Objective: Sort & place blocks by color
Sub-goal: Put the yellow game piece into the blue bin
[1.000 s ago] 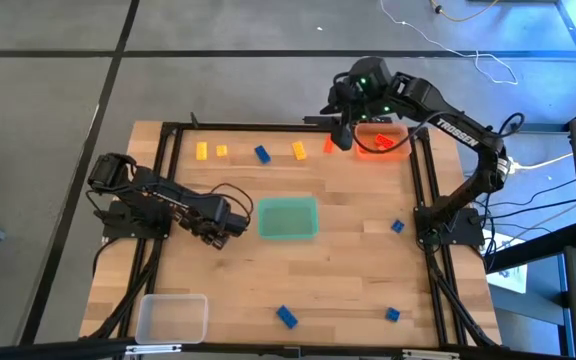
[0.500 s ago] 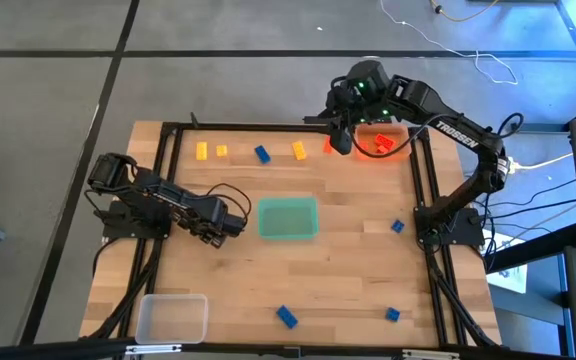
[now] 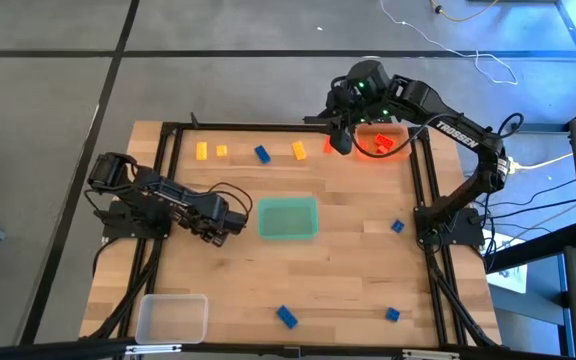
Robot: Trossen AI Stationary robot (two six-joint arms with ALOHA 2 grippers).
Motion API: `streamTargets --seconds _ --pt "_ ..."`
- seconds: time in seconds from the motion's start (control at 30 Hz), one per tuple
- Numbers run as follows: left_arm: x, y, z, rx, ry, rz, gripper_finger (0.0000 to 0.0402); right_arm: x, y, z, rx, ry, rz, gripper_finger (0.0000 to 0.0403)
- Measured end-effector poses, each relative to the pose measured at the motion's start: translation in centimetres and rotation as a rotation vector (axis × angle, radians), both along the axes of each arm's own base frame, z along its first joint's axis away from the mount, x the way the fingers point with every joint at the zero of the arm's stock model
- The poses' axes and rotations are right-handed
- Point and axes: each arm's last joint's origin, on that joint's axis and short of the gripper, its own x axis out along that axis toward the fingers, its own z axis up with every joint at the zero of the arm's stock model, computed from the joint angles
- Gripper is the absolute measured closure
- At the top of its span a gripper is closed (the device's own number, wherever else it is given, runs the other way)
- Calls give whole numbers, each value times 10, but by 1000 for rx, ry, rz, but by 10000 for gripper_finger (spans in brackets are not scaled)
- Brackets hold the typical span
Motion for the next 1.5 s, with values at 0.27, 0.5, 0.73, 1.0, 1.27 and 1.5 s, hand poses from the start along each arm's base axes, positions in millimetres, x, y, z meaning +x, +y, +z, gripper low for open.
streamTargets --seconds 0.27,0.5,0.73,1.0,1.27,1.5 --pt "1 0 0 -5 -8 19 195 0 0 0 -1 1 1 205" --pt "3 2 5 16 -58 62 195 0 0 0 -1 1 2 205" --pt "5 10 6 17 -79 99 195 0 0 -1 0 9 4 205" --pt "11 14 18 -7 -167 -33 195 -1 0 -2 -10 20 16 205" --pt "4 21 31 -11 -191 -240 195 -1 0 -2 -12 21 19 205" --pt "2 23 33 -63 -180 -551 195 -1 0 -2 -8 21 16 205"
